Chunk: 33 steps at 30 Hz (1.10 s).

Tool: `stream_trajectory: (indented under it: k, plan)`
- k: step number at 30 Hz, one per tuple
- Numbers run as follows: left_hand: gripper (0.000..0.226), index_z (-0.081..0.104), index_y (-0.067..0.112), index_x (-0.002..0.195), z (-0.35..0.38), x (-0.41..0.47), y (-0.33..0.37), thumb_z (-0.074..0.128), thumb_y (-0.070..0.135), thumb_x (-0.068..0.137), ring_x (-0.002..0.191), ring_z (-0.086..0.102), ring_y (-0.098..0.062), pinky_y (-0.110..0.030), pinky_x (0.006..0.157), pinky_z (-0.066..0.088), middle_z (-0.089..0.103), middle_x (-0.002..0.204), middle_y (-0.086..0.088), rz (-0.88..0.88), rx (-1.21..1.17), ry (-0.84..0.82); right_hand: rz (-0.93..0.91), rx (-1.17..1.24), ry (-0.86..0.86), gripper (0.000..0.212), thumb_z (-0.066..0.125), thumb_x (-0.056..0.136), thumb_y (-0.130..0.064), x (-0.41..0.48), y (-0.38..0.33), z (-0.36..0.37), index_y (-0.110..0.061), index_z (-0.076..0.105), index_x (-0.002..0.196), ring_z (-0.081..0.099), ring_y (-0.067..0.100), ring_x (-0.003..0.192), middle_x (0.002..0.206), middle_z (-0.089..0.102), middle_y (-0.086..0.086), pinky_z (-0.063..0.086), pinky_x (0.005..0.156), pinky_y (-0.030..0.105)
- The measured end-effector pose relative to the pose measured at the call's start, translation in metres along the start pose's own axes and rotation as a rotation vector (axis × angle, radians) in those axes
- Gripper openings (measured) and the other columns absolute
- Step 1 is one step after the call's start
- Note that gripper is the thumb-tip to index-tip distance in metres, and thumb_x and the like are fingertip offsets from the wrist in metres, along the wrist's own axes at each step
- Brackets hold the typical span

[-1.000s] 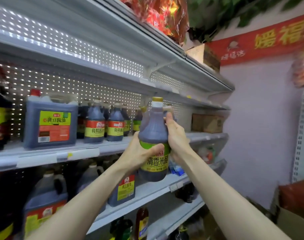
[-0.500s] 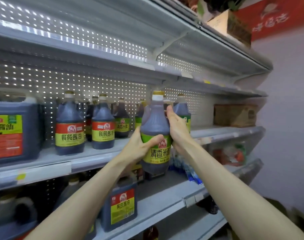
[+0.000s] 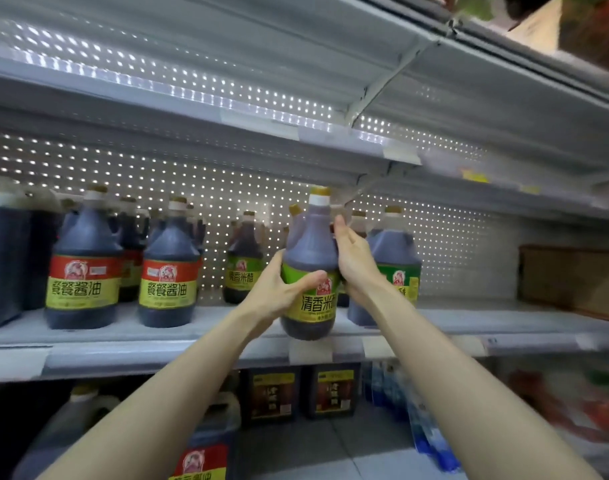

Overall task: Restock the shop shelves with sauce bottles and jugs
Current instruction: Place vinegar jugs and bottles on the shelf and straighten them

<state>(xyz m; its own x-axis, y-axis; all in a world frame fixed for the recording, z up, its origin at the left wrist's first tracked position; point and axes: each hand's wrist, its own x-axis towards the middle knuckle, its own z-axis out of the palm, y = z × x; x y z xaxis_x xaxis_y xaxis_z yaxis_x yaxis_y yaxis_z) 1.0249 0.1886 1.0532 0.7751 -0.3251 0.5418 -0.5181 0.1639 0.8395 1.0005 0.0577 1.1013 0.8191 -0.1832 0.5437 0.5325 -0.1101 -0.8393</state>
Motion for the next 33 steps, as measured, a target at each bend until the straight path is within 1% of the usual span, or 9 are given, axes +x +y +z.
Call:
stream_trajectory:
  k: [3, 5, 10, 13, 19, 22, 28, 31, 33]
  plan:
    - [0.078, 0.044, 0.019, 0.129, 0.011, 0.024, -0.012, 0.077, 0.038, 0.060, 0.106, 0.062, -0.016, -0.035, 0.089, 0.052, 0.063, 0.118, -0.002, -0.040, 0.026, 0.038, 0.017, 0.013, -0.039, 0.034, 0.037, 0.101, -0.043, 0.030, 0.017, -0.015, -0.020, 0.062, 0.103, 0.065, 0.026, 0.103, 0.109, 0.068, 0.009, 0.052, 0.094, 0.043]
    - [0.074, 0.044, 0.019, 0.129, 0.015, 0.039, -0.021, 0.077, 0.035, 0.065, 0.108, 0.062, -0.018, -0.038, 0.093, 0.051, 0.063, 0.118, -0.003, -0.067, 0.048, 0.069, 0.028, 0.009, -0.062, 0.037, 0.036, 0.101, -0.044, 0.047, 0.027, -0.021, -0.018, 0.061, 0.109, 0.064, 0.025, 0.104, 0.109, 0.068, 0.008, 0.051, 0.094, 0.041]
    - [0.053, 0.046, 0.018, 0.124, 0.019, 0.065, -0.041, 0.074, 0.022, 0.079, 0.103, 0.063, -0.015, -0.027, 0.077, 0.052, 0.063, 0.115, -0.003, -0.105, 0.078, 0.109, 0.063, 0.029, -0.096, 0.039, 0.036, 0.100, -0.045, 0.078, 0.054, -0.028, -0.018, 0.059, 0.115, 0.063, 0.022, 0.102, 0.109, 0.067, 0.005, 0.051, 0.091, 0.037]
    - [0.054, 0.045, 0.017, 0.126, 0.019, 0.076, -0.049, 0.073, 0.022, 0.080, 0.103, 0.063, -0.016, -0.026, 0.076, 0.051, 0.063, 0.116, -0.003, -0.123, 0.089, 0.114, 0.073, 0.031, -0.097, 0.044, 0.037, 0.100, -0.046, 0.092, 0.064, -0.030, -0.016, 0.059, 0.123, 0.063, 0.021, 0.103, 0.112, 0.066, 0.006, 0.050, 0.093, 0.038]
    - [0.057, 0.044, 0.014, 0.129, 0.019, 0.086, -0.065, 0.072, 0.023, 0.081, 0.103, 0.063, -0.017, -0.027, 0.076, 0.052, 0.063, 0.115, -0.004, -0.175, 0.099, 0.131, 0.097, 0.047, -0.106, 0.042, 0.038, 0.100, -0.044, 0.106, 0.087, -0.031, -0.015, 0.059, 0.122, 0.063, 0.015, 0.093, 0.106, 0.066, 0.005, 0.049, 0.075, 0.027]
    - [0.059, 0.043, 0.013, 0.131, 0.017, 0.091, -0.069, 0.071, 0.024, 0.081, 0.104, 0.064, -0.018, -0.028, 0.079, 0.053, 0.064, 0.117, -0.005, -0.189, 0.101, 0.128, 0.105, 0.050, -0.109, 0.044, 0.038, 0.100, -0.045, 0.111, 0.090, -0.030, -0.012, 0.058, 0.123, 0.063, 0.016, 0.093, 0.107, 0.066, 0.006, 0.049, 0.073, 0.027]
    - [0.058, 0.039, 0.014, 0.135, 0.018, 0.091, -0.070, 0.066, 0.026, 0.086, 0.108, 0.063, -0.020, -0.033, 0.086, 0.052, 0.063, 0.121, -0.007, -0.223, 0.072, 0.095, 0.113, 0.043, -0.115, 0.033, 0.038, 0.101, -0.043, 0.110, 0.091, -0.029, -0.016, 0.057, 0.106, 0.061, 0.011, 0.082, 0.090, 0.063, -0.002, 0.046, 0.062, 0.023]
    - [0.056, 0.036, 0.022, 0.136, 0.017, 0.086, -0.066, 0.063, 0.032, 0.088, 0.109, 0.062, -0.018, -0.035, 0.085, 0.052, 0.061, 0.123, -0.002, -0.267, 0.095, 0.044, 0.111, 0.006, -0.134, 0.035, 0.037, 0.101, -0.044, 0.108, 0.092, -0.031, -0.016, 0.057, 0.109, 0.063, 0.018, 0.092, 0.103, 0.066, 0.005, 0.053, 0.076, 0.031]
    - [0.050, 0.039, 0.023, 0.134, 0.016, 0.079, -0.065, 0.060, 0.034, 0.090, 0.103, 0.062, -0.012, -0.030, 0.074, 0.052, 0.062, 0.119, 0.003, -0.280, 0.100, 0.038, 0.111, -0.005, -0.145, 0.040, 0.036, 0.101, -0.044, 0.104, 0.096, -0.033, -0.015, 0.056, 0.122, 0.061, 0.021, 0.104, 0.118, 0.063, 0.008, 0.052, 0.091, 0.038]
